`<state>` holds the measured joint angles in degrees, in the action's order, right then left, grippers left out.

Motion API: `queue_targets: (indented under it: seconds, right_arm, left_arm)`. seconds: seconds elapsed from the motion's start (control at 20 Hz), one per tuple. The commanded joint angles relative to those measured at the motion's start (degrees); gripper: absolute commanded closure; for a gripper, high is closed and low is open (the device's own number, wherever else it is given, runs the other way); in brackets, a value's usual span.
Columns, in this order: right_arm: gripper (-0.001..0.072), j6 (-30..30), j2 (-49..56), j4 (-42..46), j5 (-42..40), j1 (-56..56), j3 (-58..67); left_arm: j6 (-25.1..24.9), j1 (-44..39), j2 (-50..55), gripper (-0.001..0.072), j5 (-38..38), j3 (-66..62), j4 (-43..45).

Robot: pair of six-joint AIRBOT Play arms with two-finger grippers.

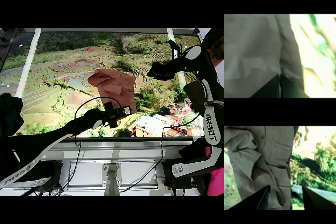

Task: Fold the clothes and pants, and hang the long-sleeved shirts on hangers.

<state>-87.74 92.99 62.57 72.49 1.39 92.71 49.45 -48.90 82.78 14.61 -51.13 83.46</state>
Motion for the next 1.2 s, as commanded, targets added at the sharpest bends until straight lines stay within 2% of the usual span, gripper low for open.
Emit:
queue_targets:
  seconds: [0.0,0.1,0.15,0.3,0.45,0.65,0.75,0.9,0.95,1.0,1.05,1.1,1.15]
  right_arm:
    - [0.0345,0.0,0.0,0.0,0.0,0.0,0.0]
    - [0.047,0.0,0.0,0.1,0.1,0.0,0.0]
    - [0.0699,0.0,0.0,0.1,0.4,0.1,0.0]
    - [0.0701,0.2,0.0,-0.7,3.0,0.0,-0.5]
    - [0.0702,3.9,-0.1,-11.7,3.4,0.0,-5.6]
    - [0.0702,9.6,-3.5,-23.6,1.7,0.0,-20.5]
    - [0.0702,12.9,-6.9,-30.9,-0.2,0.0,-31.3]
    - [0.0701,17.6,-13.0,-43.6,-5.8,-1.1,-49.7]
    - [0.07,18.1,-14.5,-46.8,-7.4,-2.4,-55.0]
    - [0.0697,17.7,-15.1,-48.4,-8.3,-4.1,-58.6]
    - [0.0653,16.2,-15.0,-49.5,-9.3,-6.3,-60.9]
    - [0.0529,13.2,-14.9,-50.5,-10.6,-8.7,-61.8]
    - [0.0363,11.9,-14.9,-51.4,-13.1,-11.3,-61.5]
  left_arm:
    - [2.7,0.0,0.0,0.0699,-3.7,-1.4,0.1]
    - [7.2,0.0,-0.4,0.07,-2.7,-1.4,0.1]
    - [11.6,0.2,-0.8,0.0702,-1.7,-1.4,0.1]
    - [22.8,2.3,-3.9,0.0703,2.5,-1.4,1.7]
    - [41.4,6.4,-9.0,0.0704,6.5,-1.2,10.1]
    - [64.5,10.8,-13.3,0.0704,17.4,0.1,23.2]
    - [76.5,11.0,-15.2,0.0704,18.5,4.2,28.3]
    - [98.1,10.9,-18.6,0.0703,17.5,13.4,32.1]
    - [101.1,10.7,-19.8,0.0703,15.9,16.2,32.1]
    - [101.4,10.6,-20.7,0.0703,14.7,18.2,32.0]
    - [101.3,10.3,-21.2,0.0703,14.6,18.8,32.1]
    - [100.5,10.3,-21.4,0.0703,13.9,18.7,32.5]
    - [100.3,10.3,-21.7,0.0702,11.7,18.7,32.9]
